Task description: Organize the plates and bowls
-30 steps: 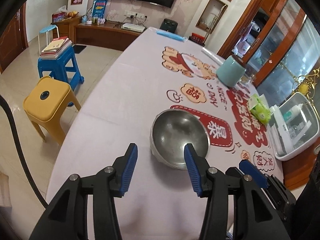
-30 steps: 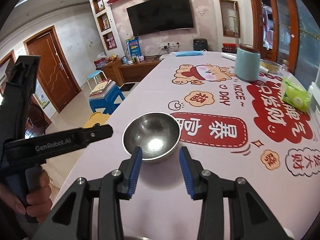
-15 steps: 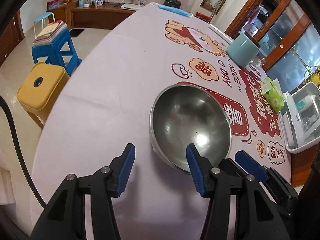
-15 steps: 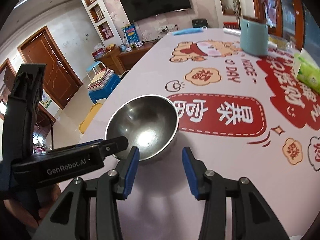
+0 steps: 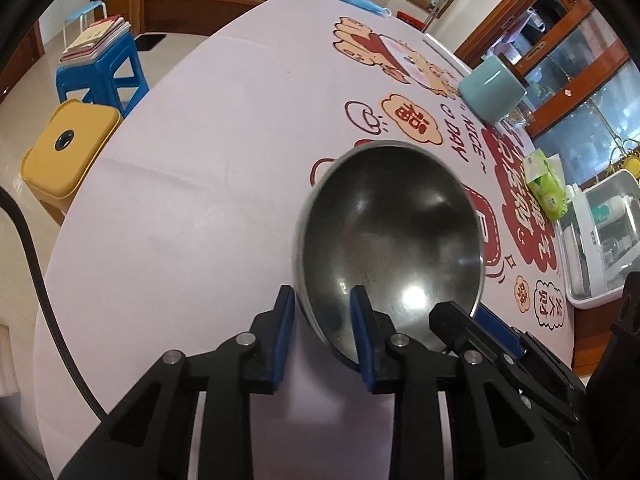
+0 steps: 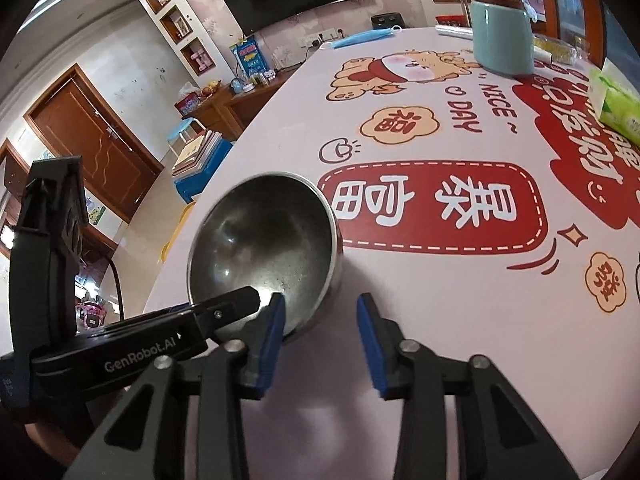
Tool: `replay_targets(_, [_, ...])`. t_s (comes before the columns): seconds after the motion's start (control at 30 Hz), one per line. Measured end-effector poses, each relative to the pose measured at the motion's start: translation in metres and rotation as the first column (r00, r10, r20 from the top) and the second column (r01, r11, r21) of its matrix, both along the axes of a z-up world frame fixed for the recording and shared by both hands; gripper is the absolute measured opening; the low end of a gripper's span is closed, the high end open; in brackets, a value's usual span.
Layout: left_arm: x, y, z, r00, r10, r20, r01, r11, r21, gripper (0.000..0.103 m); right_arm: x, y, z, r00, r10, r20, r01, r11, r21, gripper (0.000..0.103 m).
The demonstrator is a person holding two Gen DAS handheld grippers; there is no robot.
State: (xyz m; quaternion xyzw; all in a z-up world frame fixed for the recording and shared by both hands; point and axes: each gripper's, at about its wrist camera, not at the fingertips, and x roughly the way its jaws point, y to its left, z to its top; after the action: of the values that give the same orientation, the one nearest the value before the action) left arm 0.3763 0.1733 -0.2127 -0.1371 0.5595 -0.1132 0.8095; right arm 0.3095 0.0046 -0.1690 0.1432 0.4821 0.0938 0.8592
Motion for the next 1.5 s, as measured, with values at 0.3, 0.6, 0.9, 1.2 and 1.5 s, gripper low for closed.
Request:
replay_targets(0.3, [-0.004, -0.007, 0.001, 1.0, -0.006, -0.003, 0.006, 1.0, 0.02, 0.019, -0.001, -0.003, -0.004, 1.0, -0.009, -0.026, 0.009, 1.0, 0.009, 0.017])
replay_targets(0.6, [-0.019, -0.003, 0.009, 1.0, 0.019, -0.006, -0.019, 1.0, -0.014, 0.018, -0.012, -0.007, 0.006, 1.0, -0.018, -0.015, 0.018, 1.0, 0.023, 0.014])
replay_targets(0.9, [-0.041, -0.007, 0.033, 0.999, -0.013, 0.033, 0.014, 0.999, -0.033, 0.018, -0.035, -0.011, 0.03, 0.999, -0.03, 0.033, 0.03, 0.999, 0.014, 0.014])
replay_targets(1.2, [-0.07, -0.014, 0.058, 0.995, -0.072, 0.071, 0.077, 0.994, -0.073, 0.018, -0.069, -0.021, 0.057, 0.995, -0.059, 0.081, 0.058, 0.998, 0.005, 0.013])
replay_targets(1.5, [-0.101, -0.026, 0.076, 0.981, -0.167, 0.093, 0.175, 0.981, -0.079, 0.018, -0.11, -0.031, 0.073, 0.989, -0.104, 0.107, 0.103, 0.995, 0.016, 0.013])
